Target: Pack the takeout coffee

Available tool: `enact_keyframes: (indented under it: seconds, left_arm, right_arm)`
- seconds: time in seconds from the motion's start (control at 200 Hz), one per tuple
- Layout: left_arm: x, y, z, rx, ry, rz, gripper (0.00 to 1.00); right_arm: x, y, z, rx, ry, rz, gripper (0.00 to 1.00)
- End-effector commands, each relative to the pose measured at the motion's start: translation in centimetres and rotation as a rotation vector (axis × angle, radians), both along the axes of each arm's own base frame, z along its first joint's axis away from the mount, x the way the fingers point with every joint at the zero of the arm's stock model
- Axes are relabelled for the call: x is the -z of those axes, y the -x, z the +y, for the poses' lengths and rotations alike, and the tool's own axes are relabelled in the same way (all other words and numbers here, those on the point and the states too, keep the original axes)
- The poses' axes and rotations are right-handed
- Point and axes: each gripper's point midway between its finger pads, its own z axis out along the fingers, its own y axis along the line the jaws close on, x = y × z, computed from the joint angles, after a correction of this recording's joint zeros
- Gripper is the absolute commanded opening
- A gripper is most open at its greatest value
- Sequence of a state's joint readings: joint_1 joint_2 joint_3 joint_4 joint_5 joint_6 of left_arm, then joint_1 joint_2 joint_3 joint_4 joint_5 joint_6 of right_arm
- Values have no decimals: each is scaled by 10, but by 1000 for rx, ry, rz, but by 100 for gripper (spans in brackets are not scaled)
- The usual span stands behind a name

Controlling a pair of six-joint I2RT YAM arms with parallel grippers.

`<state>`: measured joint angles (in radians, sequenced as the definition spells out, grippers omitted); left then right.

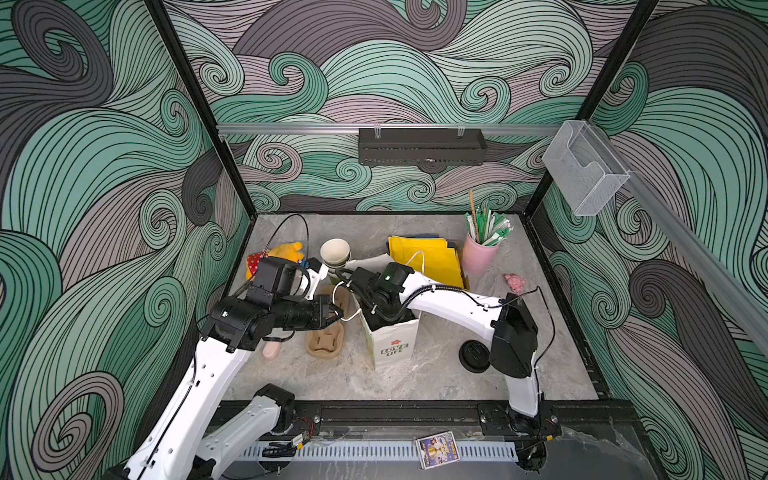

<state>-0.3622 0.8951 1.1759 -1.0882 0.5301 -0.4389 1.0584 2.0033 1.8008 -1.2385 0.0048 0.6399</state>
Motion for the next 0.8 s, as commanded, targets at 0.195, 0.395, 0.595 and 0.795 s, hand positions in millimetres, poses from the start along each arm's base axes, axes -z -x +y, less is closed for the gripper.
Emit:
enact_keyframes:
  seconds: [0.195,0.395,0.595,0.795]
  left_arm:
    - [-4,1,3,5,-20,-17,0]
    - [-3,0,3,4,-25,-14,0]
    - [-2,1,4,3,-26,-11,0]
    - [4,3,5,2,-36,-1,0]
  right_arm:
    - [-34,-3,-8,14,8,-60,95]
    - [-54,-5,-9,31,-24,-90,96]
    - [-81,-7,-15,40,-44,-134,95]
    - [-86,-7,-16,51,-44,-141,93]
